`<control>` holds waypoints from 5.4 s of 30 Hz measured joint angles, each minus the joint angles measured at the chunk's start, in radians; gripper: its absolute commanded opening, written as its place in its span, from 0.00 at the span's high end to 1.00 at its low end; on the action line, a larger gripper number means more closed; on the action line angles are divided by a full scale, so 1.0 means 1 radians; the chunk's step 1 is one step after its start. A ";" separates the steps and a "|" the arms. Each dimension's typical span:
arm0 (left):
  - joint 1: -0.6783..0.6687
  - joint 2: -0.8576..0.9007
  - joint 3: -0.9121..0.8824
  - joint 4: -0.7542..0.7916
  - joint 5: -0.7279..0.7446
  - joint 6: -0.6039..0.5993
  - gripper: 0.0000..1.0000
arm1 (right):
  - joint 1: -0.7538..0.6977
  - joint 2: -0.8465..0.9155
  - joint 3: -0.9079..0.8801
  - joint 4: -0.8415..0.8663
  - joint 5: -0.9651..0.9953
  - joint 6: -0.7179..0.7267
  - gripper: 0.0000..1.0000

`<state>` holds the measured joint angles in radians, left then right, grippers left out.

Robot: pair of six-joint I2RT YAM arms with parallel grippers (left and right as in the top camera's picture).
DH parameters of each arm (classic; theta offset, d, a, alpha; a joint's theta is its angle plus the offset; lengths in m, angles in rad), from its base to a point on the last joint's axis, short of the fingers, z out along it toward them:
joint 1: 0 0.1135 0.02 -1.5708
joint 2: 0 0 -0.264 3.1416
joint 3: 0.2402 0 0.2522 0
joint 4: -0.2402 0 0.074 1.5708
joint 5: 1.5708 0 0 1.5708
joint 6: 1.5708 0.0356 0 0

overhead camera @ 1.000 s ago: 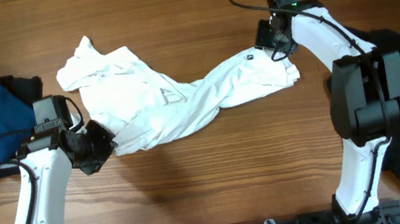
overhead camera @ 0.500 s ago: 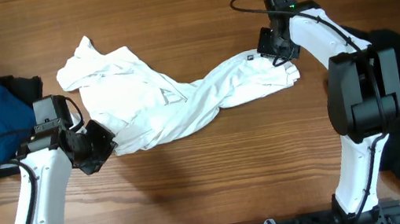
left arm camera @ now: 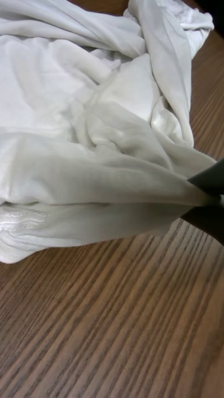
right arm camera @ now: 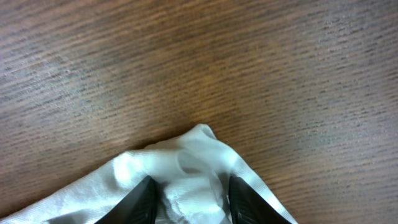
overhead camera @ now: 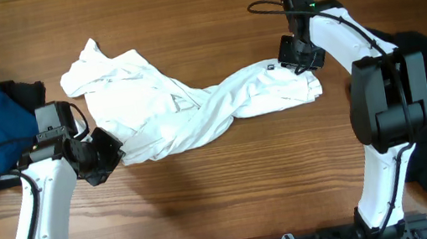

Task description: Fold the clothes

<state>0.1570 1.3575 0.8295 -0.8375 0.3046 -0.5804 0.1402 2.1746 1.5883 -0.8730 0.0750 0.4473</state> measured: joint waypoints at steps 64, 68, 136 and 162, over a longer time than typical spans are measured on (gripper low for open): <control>0.000 0.000 0.000 0.008 0.000 0.000 0.96 | 0.000 -0.165 -0.136 -0.017 0.013 -0.002 0.58; 0.000 0.000 0.000 0.008 0.000 0.000 0.96 | 0.000 -0.164 -0.174 0.031 0.012 -0.002 0.58; 0.000 0.000 0.000 0.010 0.000 0.000 0.96 | 0.000 -0.117 -0.172 0.006 -0.001 -0.008 0.96; 0.175 0.006 0.583 -0.241 -0.007 0.162 0.96 | -0.080 -0.827 0.051 -0.251 0.073 -0.087 0.96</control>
<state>0.3325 1.3640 1.4124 -1.0790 0.2977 -0.4183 0.0597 1.3472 1.6390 -1.1240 0.1482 0.3603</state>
